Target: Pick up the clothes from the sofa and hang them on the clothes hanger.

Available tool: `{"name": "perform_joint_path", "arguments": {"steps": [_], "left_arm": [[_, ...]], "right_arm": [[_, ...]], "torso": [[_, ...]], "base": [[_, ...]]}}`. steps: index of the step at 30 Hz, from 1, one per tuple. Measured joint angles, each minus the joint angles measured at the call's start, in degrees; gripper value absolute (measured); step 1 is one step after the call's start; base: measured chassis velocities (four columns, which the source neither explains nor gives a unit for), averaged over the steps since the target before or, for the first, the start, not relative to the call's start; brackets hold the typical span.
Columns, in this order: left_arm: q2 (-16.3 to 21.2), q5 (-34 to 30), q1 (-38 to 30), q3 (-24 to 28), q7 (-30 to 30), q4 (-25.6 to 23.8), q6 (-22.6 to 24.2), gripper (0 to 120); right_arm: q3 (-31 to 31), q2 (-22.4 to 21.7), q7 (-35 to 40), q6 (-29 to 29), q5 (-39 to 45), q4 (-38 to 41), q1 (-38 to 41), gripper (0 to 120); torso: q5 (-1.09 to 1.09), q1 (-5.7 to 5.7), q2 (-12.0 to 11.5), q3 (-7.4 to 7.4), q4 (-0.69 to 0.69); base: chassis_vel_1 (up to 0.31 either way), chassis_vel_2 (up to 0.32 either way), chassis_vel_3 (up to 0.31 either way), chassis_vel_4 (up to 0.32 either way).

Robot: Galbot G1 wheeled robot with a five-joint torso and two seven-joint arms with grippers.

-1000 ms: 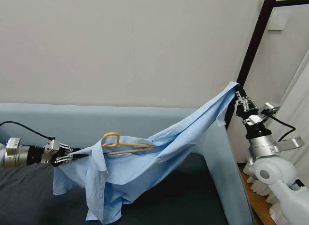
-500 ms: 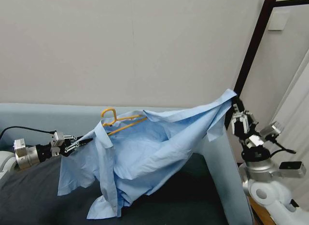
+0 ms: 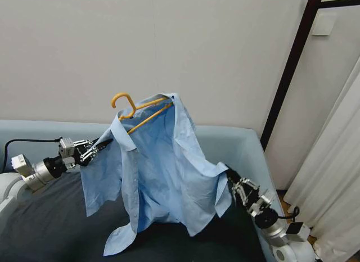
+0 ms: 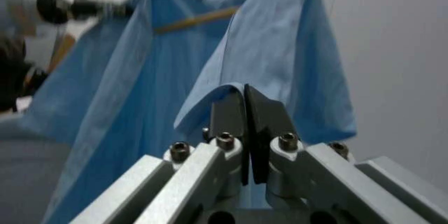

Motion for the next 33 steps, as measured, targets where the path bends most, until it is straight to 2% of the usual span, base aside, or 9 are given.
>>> {"name": "perform_joint_path", "arguments": {"steps": [6, 11, 13, 17, 20, 23, 26, 30, 33], "left_arm": [[0.1, 2.3, 1.6, -0.5, 0.8, -1.6, 0.4, 6], [-2.0, 4.8, 2.3, -0.2, 1.0, -1.6, 0.9, 6], [-2.4, 5.1, 2.3, 0.0, 1.1, -1.5, 1.0, 6], [-3.4, 7.0, 2.0, 1.0, 1.5, -1.0, 1.4, 6], [-4.4, 9.0, 2.3, 2.0, 1.9, -0.8, 1.8, 6], [-5.3, 10.0, 3.0, 2.5, 2.2, -0.8, 1.9, 6], [-7.1, 10.7, 4.2, 3.1, 2.8, -0.8, 1.9, 6], [-10.2, 12.4, 5.0, 3.8, 4.0, 0.1, 1.7, 6], [-12.0, 13.7, 5.6, 4.3, 4.9, 0.9, 1.5, 6]], "right_arm": [[0.4, 0.4, -1.6, 1.2, -13.2, -5.8, 0.7, 26], [3.2, -0.1, -6.4, 8.4, -21.8, -11.3, 2.0, 48], [3.8, -0.3, -7.9, 9.0, -22.0, -11.9, 2.0, 52], [2.4, -0.5, -6.3, 9.4, -12.2, -9.6, 1.0, 66], [-0.8, 0.1, 7.3, 9.2, -7.6, -2.9, 1.3, 80], [-2.2, 0.7, 18.1, 8.1, -13.2, 0.0, 2.6, 90], [-4.6, 1.2, 32.6, 4.2, -24.1, 1.9, 4.1, 98], [-7.4, 2.4, 40.1, 0.9, -31.8, 0.9, 6.1, 100], [-8.8, 3.2, 41.4, -0.6, -33.2, -0.4, 7.3, 100]], "torso": [[0.00, 0.00, 0.0, 0.00, 0.00], [-0.01, 0.00, 0.0, 0.00, 0.00], [0.00, 0.00, 0.0, 0.00, 0.00], [0.01, 0.00, 0.0, 0.00, -0.03], [-0.01, 0.00, 0.0, -0.01, 0.00], [-0.01, 0.00, 0.0, -0.01, 0.02], [-0.02, 0.00, 0.0, 0.00, 0.01], [0.00, 0.00, 0.0, -0.01, 0.00], [0.00, 0.00, 0.0, 0.00, 0.00]], "base": [[0.000, 0.000, 0.000, 0.000], [0.000, 0.000, 0.000, 0.000], [0.000, 0.000, 0.000, 0.000], [0.000, 0.000, 0.000, 0.000], [0.000, 0.000, 0.000, 0.000], [0.000, 0.000, 0.000, 0.000], [0.000, 0.000, 0.000, 0.000], [0.000, 0.000, 0.000, 0.000], [0.000, 0.000, 0.000, 0.000]]}}
